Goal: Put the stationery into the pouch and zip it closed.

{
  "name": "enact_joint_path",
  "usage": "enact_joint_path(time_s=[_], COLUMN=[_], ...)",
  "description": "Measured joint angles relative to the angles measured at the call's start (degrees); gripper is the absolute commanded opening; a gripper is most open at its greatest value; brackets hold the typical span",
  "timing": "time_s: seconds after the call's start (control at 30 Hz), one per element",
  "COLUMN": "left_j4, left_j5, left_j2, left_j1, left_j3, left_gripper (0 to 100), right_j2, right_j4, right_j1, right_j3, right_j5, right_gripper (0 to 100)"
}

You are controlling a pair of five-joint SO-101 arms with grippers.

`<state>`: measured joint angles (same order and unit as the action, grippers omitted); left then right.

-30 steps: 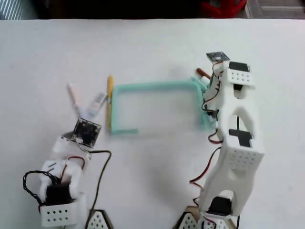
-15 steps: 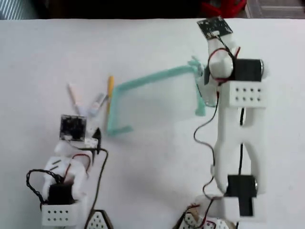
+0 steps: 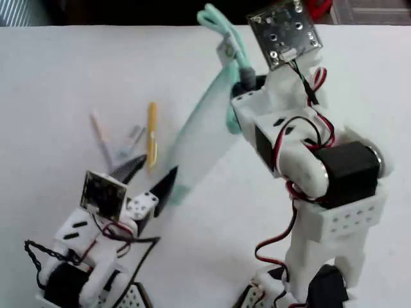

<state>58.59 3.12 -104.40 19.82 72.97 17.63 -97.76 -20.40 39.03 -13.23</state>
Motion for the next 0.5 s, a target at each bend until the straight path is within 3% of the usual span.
enact_joint_path(time_s=[0.13, 0.5], left_j4=[-0.5, -1.9], left_j5=[0.4, 0.9], left_j2=[0.0, 0.0], left_j1=[4.8, 6.8], left_j3=[-1.1, -1.4], left_gripper=[25, 24], right_j2=[-5.4, -21.5], right_j4=[0.0, 0.8], right_j1=[-0.7, -9.8], right_j3=[6.7, 17.9], right_j5=[0.0, 8.9], right_gripper=[1.7, 1.8])
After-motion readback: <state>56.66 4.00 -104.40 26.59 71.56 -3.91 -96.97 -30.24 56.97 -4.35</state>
